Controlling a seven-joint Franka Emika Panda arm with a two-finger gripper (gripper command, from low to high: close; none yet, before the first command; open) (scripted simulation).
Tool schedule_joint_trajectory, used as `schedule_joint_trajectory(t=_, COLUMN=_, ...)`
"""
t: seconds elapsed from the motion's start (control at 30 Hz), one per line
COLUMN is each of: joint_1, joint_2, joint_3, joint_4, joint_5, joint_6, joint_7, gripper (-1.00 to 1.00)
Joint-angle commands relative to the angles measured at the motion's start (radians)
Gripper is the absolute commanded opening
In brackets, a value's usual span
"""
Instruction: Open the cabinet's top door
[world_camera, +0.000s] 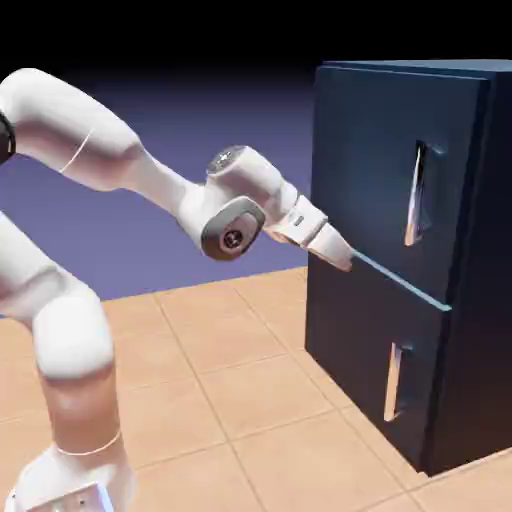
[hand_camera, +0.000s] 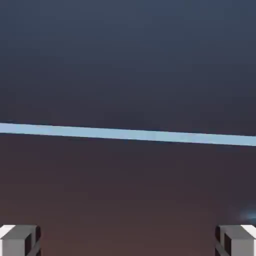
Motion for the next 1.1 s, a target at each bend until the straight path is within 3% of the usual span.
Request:
schedule_joint_trajectory(t=0.0, joint_1=0.012, joint_2=-0.007, joint_3=-0.016, joint_4=0.007, joint_5=-0.044, joint_6=0.0, joint_7=0.032, gripper=0.0)
schedule_joint_trajectory(t=1.07, joint_1=0.411, joint_2=-0.227, joint_3=-0.521, joint_4=0.234, joint_5=-1.435, joint_6=-0.014, joint_7=1.045, gripper=0.0)
